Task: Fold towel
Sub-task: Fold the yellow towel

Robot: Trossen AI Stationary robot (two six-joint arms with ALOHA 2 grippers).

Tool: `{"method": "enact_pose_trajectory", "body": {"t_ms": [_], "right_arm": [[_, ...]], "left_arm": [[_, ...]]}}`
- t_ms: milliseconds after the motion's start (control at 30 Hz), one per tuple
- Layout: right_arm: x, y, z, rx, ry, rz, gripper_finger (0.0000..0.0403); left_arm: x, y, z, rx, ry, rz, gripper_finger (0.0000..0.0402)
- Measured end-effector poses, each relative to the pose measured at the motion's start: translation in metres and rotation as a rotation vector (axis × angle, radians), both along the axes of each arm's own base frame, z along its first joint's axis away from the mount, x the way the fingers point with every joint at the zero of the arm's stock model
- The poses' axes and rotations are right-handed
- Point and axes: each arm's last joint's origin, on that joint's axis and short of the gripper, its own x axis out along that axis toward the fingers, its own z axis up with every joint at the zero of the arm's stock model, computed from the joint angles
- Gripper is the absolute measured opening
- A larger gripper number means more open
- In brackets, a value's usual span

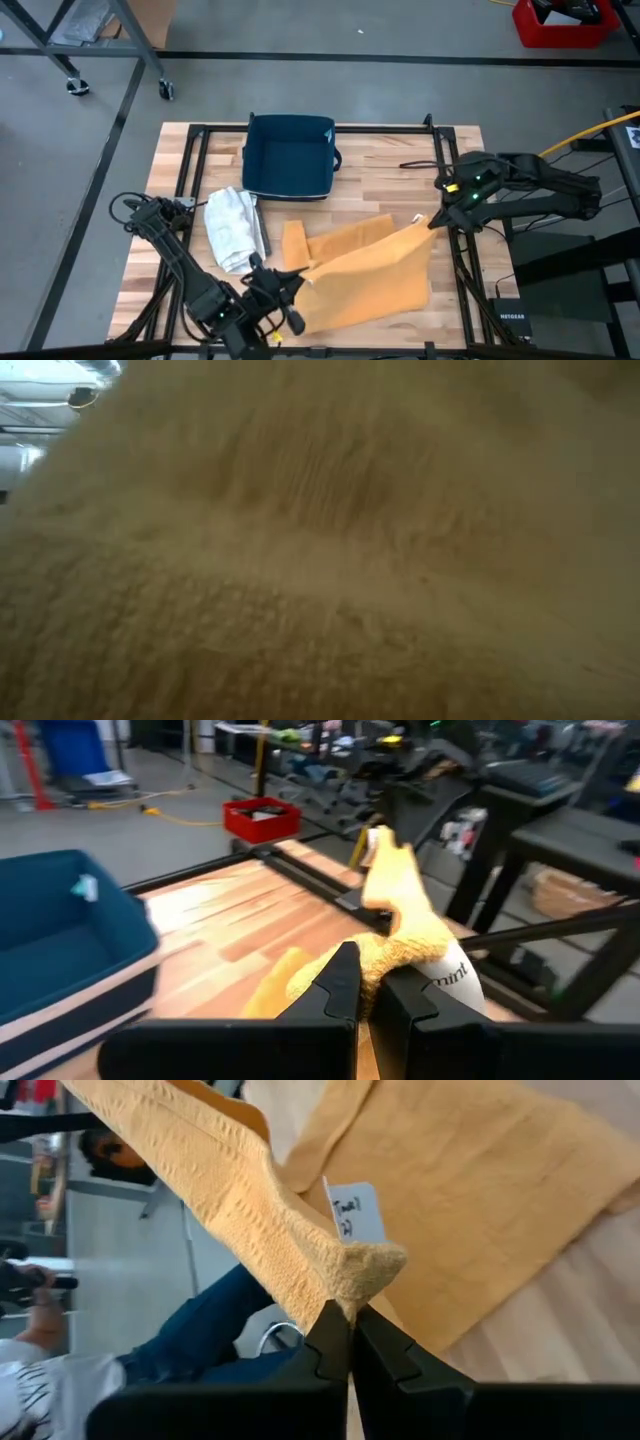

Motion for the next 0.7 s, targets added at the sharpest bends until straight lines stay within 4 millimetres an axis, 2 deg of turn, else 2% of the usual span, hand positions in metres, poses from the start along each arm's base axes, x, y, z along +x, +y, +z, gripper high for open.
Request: {"method": "enact_pose_trajectory", "body": {"t_ms": [267, 500, 700], "right_arm": [[0.005, -0.004, -0.019, -0.128, 0.044, -0.049, 0.0004], [0.01, -0.007, -0.047, -0.208, 0.123, -0.097, 0.0004], [0.019, -0.009, -0.064, -0.287, 0.097, -0.106, 0.0004]], "left_arm": [[-0.004, 0.026, -0.019, -0.08, 0.145, 0.044, 0.0], [0.004, 0.041, -0.054, -0.175, 0.3, 0.081, 0.0], [0.007, 0.053, -0.082, -0.199, 0.378, 0.138, 0.0]]}}
